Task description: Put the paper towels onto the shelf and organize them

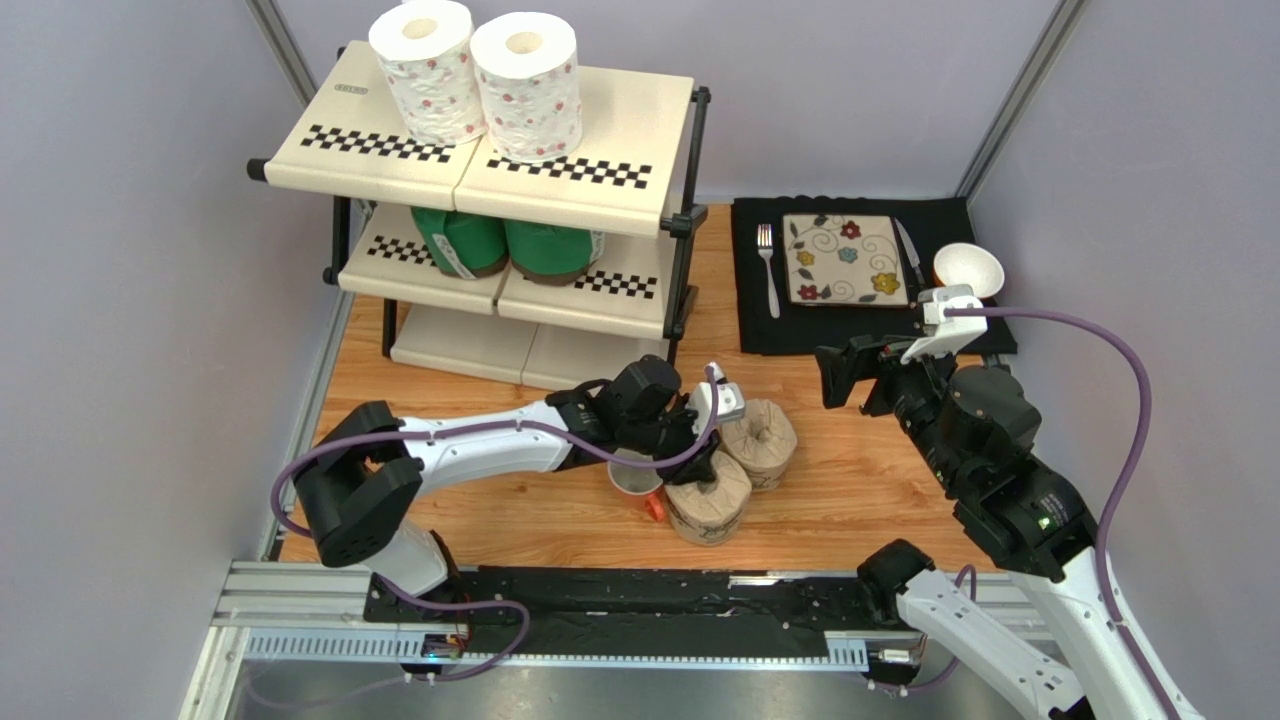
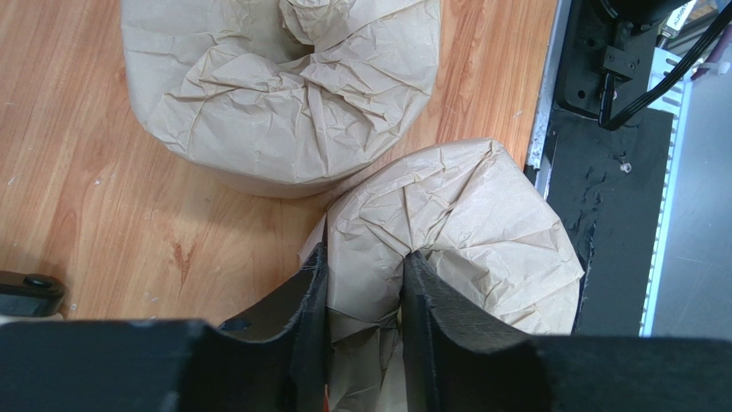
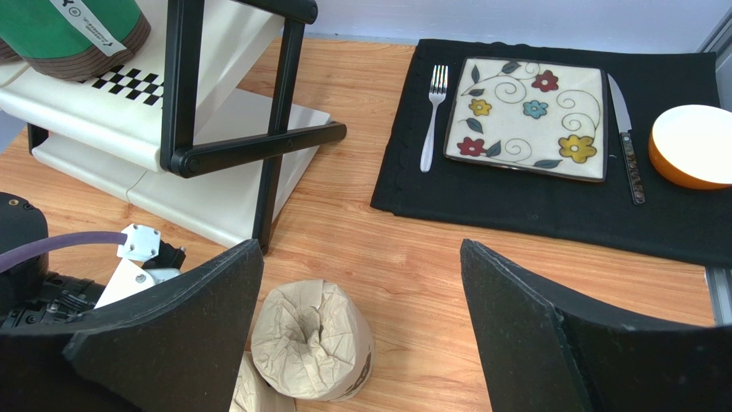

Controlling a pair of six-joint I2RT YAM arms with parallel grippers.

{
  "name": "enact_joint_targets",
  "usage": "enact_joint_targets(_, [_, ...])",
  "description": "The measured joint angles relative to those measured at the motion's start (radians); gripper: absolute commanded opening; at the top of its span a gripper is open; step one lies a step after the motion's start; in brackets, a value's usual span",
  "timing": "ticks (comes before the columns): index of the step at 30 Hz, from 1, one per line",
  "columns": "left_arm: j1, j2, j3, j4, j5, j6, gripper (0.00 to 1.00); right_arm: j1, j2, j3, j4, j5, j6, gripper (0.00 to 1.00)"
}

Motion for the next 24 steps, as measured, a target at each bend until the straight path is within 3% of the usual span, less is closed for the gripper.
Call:
enact_joint_targets(3, [0.001,0.0,0.0,0.0,0.002,0.002,0.2,0.0,0.0,0.0,0.0,0.0,0.0,0.9])
enact_joint_targets(9, [0.0,-0.009,-0.003,-0.005,0.002,0.002,0.16,0.0,0.0,0.0,0.0,0.0,0.0,0.9])
enact_joint_targets(24, [0.0,-0.298,-0.014,-0.08,-0.016,-0.006,0.2,0.0,0.0,0.0,0.0,-0.001,0.013,0.9])
